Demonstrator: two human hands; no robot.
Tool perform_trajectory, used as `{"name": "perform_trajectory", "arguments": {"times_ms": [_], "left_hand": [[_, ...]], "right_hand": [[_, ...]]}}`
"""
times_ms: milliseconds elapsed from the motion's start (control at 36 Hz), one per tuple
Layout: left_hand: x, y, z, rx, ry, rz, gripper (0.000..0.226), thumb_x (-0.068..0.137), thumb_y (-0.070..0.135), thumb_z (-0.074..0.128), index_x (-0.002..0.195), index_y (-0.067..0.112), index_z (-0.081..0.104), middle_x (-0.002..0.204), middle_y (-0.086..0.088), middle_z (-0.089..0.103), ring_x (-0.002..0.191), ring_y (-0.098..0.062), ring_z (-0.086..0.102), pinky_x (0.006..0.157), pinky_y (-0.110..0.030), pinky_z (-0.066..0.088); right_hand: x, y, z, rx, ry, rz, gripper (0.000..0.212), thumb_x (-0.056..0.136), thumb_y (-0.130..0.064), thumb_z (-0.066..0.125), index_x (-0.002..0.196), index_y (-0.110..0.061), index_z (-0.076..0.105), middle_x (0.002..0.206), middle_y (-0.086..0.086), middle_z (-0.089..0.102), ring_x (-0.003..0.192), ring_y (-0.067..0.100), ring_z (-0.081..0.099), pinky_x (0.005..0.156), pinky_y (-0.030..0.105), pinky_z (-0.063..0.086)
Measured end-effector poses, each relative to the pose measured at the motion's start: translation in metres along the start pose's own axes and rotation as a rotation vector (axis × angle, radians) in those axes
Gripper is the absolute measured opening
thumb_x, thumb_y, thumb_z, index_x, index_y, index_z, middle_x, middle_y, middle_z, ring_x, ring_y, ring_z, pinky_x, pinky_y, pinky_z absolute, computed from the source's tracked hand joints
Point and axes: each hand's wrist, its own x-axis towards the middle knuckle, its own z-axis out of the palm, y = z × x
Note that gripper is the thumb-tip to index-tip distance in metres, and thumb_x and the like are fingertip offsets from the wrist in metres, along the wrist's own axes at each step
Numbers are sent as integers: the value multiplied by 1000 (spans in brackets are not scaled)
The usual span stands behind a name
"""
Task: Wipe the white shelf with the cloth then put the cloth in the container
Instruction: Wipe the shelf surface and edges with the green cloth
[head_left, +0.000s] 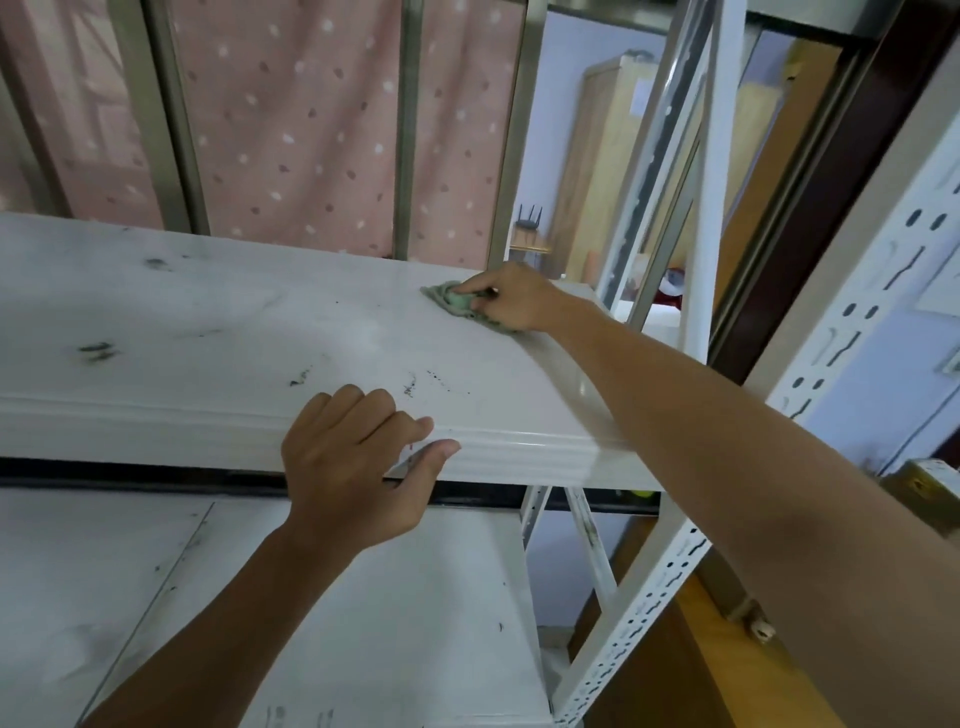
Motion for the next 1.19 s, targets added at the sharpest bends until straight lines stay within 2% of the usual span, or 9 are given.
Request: {"name": "perform_trajectory", "arguments": {"times_ms": [83,306,472,611,722,861,972,1139,1194], "left_hand": [[0,0,0,-7,6,5,29,77,31,89,66,9,73,60,-4,58,50,-29,52,47,-40,39],[0,0,-2,-7,-9,0,29,81,35,85,68,12,72,60,-2,55,53,-26,46,51,-37,34],[4,0,-3,0,-21,0,30,82,35,84,65,14,71,59,1,54,53,-25,45,49,-36,33],[4,-1,-3,-20,15,3,31,80,34,86,64,13,71,60,0,54,57,-23,42,49,-36,34],[3,-1,-2,-20,16,11,32,79,33,88,63,11,71,59,-1,55,53,-25,45,48,-37,35],[3,-4,-1,15,0,52,29,74,33,91,63,13,73,57,0,57,48,-26,47,46,-36,35],[5,-5,1,25,-13,49,28,72,31,91,62,13,73,55,-1,56,46,-28,46,46,-36,35],[3,-2,-2,26,-21,30,29,74,32,90,62,12,73,56,-2,57,48,-28,48,48,-36,35],[3,-1,-1,20,-23,15,28,74,31,90,62,12,72,57,-2,56,48,-28,48,48,-37,36]], "right_hand": [[-20,-22,0,39,-23,-93,36,95,-15,59,127,-28,65,130,-5,63,117,14,57,102,25,42],[-82,-59,6,109,27,-286,33,91,-13,65,122,-24,69,111,-3,71,93,10,62,88,22,45],[-59,-40,2,-151,170,-87,36,93,-15,57,123,-32,67,120,-4,69,102,25,63,84,27,48],[-29,-1,-11,-260,120,127,41,96,-14,47,126,-34,66,119,0,68,93,22,60,66,19,41],[-8,20,-11,-236,137,253,40,97,-14,44,127,-28,65,129,-2,63,107,23,60,79,19,41],[9,39,-16,-205,153,331,40,98,-12,42,128,-27,64,125,5,63,108,26,60,91,30,50],[14,58,-21,-203,150,424,37,102,-18,39,132,-23,60,125,5,60,111,27,58,90,26,49],[6,69,-24,-206,128,370,31,99,-28,50,124,-21,66,121,3,65,87,14,56,67,20,42],[0,66,-25,-220,110,343,30,97,-25,54,124,-20,67,120,-2,67,83,10,56,68,20,47]]}}
